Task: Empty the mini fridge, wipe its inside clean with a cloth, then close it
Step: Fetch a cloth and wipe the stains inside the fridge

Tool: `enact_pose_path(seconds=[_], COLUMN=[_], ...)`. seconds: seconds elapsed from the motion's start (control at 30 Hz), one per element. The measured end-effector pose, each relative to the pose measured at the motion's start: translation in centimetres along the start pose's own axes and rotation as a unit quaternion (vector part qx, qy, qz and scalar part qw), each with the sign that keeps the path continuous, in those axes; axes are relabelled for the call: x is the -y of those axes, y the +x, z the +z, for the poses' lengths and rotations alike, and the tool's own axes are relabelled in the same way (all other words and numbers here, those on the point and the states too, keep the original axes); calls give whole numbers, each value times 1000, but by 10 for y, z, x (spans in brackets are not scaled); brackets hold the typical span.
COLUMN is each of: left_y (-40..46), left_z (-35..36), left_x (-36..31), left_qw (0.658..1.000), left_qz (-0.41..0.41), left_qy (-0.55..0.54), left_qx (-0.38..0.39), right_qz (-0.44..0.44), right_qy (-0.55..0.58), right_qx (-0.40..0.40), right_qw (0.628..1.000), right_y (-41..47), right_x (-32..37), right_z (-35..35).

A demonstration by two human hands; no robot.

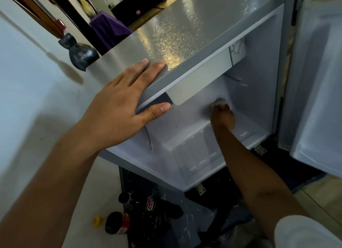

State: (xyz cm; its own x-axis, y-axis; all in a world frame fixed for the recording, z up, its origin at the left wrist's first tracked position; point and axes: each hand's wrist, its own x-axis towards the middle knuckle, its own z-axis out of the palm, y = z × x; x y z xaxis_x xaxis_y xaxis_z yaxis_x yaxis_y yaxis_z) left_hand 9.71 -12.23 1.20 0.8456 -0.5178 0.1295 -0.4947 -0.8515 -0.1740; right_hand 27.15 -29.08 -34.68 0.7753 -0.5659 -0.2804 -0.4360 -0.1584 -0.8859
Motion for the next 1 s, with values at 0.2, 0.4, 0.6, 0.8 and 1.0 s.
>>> enact_pose_path(seconds=[0.2, 0.4, 0.6, 0.8, 1.0], left_y=[-2, -1, -3, -25, -30], left_z=[-1, -2, -9, -17, -9], left_x=[0, 1, 4, 31, 33], left_qw=[1000, 1000, 999, 995, 995], left_qz=[-3, -1, 9, 11, 9], left_qy=[5, 6, -25, -67, -86], left_qx=[0, 31, 40, 68, 50], right_qz=[-61, -73, -159, -313, -301], right_qy=[-208, -240, 38, 94, 15], right_qx=[24, -17, -115, -157, -93], right_qw=[976, 968, 980, 932, 949], right_y=[15, 8, -44, -81, -126], right_x=[-6, -18, 28, 76, 54], right_z=[-4, 6, 14, 35, 73])
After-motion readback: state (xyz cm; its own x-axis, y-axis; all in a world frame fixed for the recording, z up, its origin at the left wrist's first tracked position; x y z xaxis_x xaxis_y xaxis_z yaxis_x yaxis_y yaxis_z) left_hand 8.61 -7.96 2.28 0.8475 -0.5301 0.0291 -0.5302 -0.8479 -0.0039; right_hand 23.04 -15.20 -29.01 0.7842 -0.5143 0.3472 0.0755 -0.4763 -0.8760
